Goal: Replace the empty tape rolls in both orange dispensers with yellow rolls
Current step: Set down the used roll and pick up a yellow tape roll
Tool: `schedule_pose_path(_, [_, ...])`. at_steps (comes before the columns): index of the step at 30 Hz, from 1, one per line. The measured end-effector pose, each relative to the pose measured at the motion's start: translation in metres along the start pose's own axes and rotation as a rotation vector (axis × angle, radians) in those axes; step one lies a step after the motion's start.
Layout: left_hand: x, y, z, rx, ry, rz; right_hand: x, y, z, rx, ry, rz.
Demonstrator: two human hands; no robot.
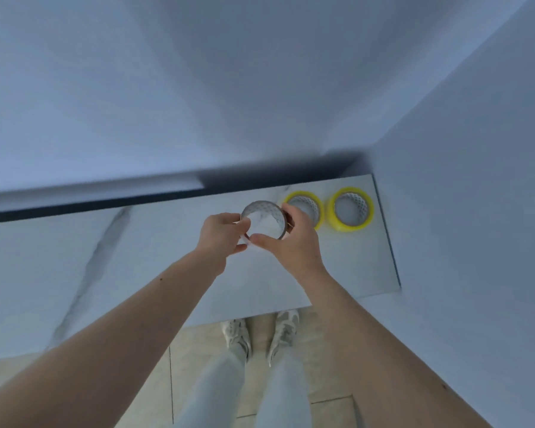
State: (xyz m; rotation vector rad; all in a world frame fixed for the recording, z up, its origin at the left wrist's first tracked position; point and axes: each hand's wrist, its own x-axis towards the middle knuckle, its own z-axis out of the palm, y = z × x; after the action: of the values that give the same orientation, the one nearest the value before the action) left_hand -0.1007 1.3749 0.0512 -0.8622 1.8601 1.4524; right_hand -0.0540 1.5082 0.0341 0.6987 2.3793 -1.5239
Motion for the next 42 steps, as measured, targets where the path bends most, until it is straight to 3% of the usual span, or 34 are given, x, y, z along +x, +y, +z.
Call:
schedule_pose_path(8, [0.058, -0.021, 0.024, -0.141, 0.144, -0.028, 0.063, 0.027, 0.011, -0.190, -0.130, -0.081])
schedule_pose_path(14, [0.092, -0.035, 0.036, -0.261, 0.243, -0.055, 0.097, 0.048, 0.029, -0.546, -0.076, -0.246])
schedule_pose_path(23, [0.112, -0.057, 0.042, -0.363, 0.273, -0.044, 0.097, 0.065, 0.037, -0.667, -0.099, -0.313])
schedule_pose_path(32, [0.114, -0.061, 0.042, -0.372, 0.284, -0.036, 0.095, 0.071, 0.027, -0.576, -0.164, -0.345])
schedule_pose_path(36, [0.111, -0.063, 0.042, -0.367, 0.282, -0.036, 0.088, 0.076, 0.010, -0.442, -0.127, -0.356])
schedule_pose_path(42, [0.098, -0.066, 0.045, -0.345, 0.296, -0.030, 0.081, 0.090, -0.013, -0.449, -0.057, -0.258])
